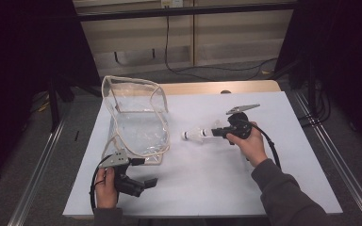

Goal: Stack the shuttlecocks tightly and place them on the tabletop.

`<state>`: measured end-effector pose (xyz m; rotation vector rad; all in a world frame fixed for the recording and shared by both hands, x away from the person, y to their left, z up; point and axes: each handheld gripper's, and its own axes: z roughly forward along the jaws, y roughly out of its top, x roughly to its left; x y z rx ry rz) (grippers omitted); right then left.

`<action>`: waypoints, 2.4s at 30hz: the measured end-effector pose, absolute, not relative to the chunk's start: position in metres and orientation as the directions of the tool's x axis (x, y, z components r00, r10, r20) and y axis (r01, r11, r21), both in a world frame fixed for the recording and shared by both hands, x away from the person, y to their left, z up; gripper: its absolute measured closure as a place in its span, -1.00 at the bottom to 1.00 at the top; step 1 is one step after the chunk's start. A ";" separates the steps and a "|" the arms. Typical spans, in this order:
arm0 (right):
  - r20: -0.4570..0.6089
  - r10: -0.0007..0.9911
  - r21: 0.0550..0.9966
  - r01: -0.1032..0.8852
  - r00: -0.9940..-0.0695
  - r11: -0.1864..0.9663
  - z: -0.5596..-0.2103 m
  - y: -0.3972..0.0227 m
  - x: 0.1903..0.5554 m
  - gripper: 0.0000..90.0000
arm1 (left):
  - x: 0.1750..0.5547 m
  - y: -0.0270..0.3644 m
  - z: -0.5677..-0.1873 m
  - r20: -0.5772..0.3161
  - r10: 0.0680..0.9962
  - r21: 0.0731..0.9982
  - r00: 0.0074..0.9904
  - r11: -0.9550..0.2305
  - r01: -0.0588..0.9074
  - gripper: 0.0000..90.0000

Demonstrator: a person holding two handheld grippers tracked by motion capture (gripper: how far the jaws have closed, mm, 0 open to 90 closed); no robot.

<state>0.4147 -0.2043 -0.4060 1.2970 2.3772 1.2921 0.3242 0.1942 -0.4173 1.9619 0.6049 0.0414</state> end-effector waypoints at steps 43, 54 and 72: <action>0.282 0.723 0.746 0.618 -0.631 0.248 -0.416 -0.190 0.422 1.00 | 0.325 0.195 -0.418 -0.236 0.432 0.854 0.870 -0.336 0.398 -0.93; 0.282 0.721 0.745 0.618 -0.633 0.252 -0.418 -0.187 0.422 1.00 | 0.325 0.195 -0.418 -0.236 0.431 0.855 0.871 -0.335 0.397 -0.93; 0.281 0.715 0.747 0.614 -0.640 0.256 -0.420 -0.184 0.423 1.00 | 0.325 0.195 -0.418 -0.236 0.434 0.853 0.869 -0.336 0.399 -0.93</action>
